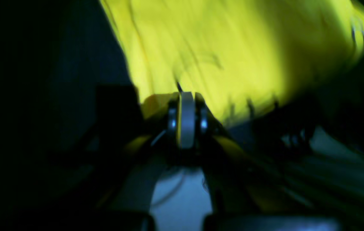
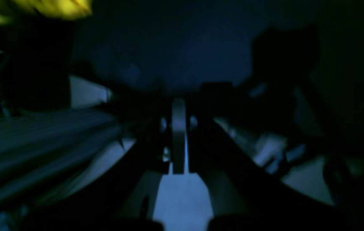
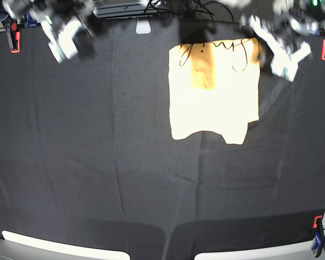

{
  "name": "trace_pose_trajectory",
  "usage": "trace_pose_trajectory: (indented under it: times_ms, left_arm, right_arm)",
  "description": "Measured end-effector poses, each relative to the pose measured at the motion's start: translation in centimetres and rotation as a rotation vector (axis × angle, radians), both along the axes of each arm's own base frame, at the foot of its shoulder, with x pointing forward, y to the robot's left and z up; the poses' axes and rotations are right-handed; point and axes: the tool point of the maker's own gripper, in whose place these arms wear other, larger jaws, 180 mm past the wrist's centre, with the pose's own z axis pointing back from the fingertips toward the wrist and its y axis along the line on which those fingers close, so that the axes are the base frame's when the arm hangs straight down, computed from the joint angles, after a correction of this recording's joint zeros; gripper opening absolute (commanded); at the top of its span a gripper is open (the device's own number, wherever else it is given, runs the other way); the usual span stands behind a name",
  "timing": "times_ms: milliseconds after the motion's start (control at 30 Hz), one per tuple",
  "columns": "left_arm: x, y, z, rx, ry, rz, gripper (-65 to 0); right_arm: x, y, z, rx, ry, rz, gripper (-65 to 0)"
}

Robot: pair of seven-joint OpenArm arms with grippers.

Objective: Layout the t-shirt on the table in an organized manner, then fold the t-shirt properly

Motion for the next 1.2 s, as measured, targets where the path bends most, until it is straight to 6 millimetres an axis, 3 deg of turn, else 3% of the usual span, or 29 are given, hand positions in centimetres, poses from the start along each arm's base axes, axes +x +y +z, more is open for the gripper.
trace_pose_trajectory:
  times_ms: [133,233,367,567,767,867,1000,1100,1200]
  left_arm:
    - [-5.2,0.4,-2.3,0.007,0.156,0.011,-65.0]
    - [-9.2,1.1,-4.8,0.014,0.287,0.016,-65.0]
    - [-14.6,0.8,-9.1,-0.041,0.462,-0.045,-65.0]
    - [-20.3,1.3,-17.1,-0.139,0.627,0.164,-65.0]
    - [-23.6,0.7,-24.1,-0.162,0.694,0.349,-65.0]
    - [-22.8,-0.4,-26.3,-0.157,0.663,0.339,-65.0]
    - [-17.4,-2.0,-27.9,-0.194,0.539,0.368,-65.0]
    - [-14.5,-4.1,-28.7,-0.217,0.541,0.383,-65.0]
    - [-14.4,-4.8,-29.6,-0.134,0.571,0.430,-65.0]
  right_arm:
    - [-6.0,-1.6,-0.9,-0.088,0.172,0.010,-65.0]
    - [-8.7,-2.1,-1.5,-0.109,0.255,0.013,-65.0]
    - [-12.1,-2.8,-4.2,-0.106,0.386,-0.007,-65.0]
    - [-16.9,-2.5,-10.6,-0.009,0.625,-0.023,-65.0]
    - [-19.0,-5.1,-18.2,-0.087,0.725,0.077,-65.0]
    - [-17.8,-5.8,-21.1,-0.121,0.720,0.118,-65.0]
    - [-12.5,-4.3,-24.5,-0.107,0.563,0.098,-65.0]
    - [-9.7,-3.4,-25.7,-0.143,0.559,0.106,-65.0]
    - [-7.8,-1.7,-26.1,-0.115,0.536,0.090,-65.0]
